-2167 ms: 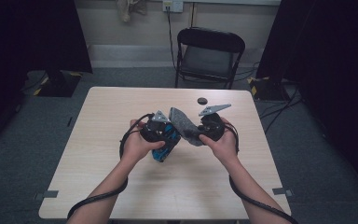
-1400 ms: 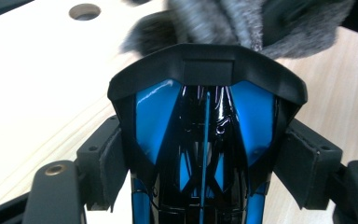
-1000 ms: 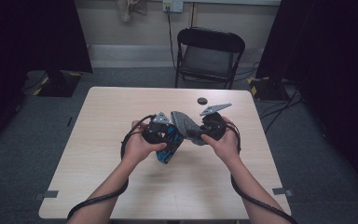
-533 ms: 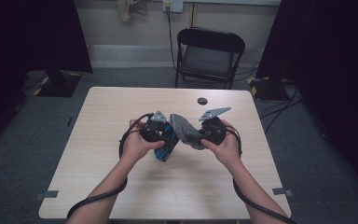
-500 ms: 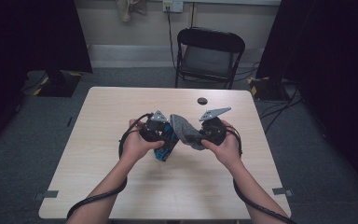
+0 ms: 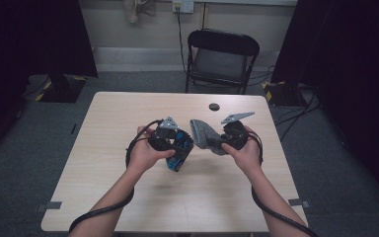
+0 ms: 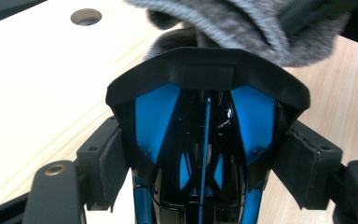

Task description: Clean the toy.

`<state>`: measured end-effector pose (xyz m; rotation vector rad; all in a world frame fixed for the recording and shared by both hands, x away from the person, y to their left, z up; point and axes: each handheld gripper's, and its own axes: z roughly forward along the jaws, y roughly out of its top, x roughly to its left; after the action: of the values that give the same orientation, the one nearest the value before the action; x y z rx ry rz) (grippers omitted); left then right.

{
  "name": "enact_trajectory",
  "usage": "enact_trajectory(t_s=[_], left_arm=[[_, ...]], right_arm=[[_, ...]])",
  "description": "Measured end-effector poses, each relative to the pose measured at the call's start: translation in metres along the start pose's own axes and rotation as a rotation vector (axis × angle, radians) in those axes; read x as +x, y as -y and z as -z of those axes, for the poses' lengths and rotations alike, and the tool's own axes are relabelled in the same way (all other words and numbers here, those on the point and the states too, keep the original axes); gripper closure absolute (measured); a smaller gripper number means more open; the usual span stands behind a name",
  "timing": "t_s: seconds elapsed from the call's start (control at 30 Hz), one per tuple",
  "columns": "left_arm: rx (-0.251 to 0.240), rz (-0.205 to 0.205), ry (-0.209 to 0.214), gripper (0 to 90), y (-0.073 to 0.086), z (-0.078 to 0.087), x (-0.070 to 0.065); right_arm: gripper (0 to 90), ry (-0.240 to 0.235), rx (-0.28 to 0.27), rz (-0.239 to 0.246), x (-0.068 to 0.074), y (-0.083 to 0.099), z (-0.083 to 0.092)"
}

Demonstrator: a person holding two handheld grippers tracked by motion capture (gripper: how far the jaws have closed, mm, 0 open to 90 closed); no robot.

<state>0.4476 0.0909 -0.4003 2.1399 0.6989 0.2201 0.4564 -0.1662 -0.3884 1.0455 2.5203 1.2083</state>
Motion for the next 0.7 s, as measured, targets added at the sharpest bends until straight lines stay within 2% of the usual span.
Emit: enact_trajectory(t_s=[0.43,0.7], left_arm=[[0.003,-0.024,0.038,25.4,-0.002,-0.006,-0.013],[0.01,-0.029,0.061,25.4,-0.004,-0.011,-0.019]], right_arm=[[72.6,0.044,0.017,-0.029,-0.011,-0.014,-0.009],[72.6,0.037,0.014,-0.007,-0.003,-0.026,-0.013]])
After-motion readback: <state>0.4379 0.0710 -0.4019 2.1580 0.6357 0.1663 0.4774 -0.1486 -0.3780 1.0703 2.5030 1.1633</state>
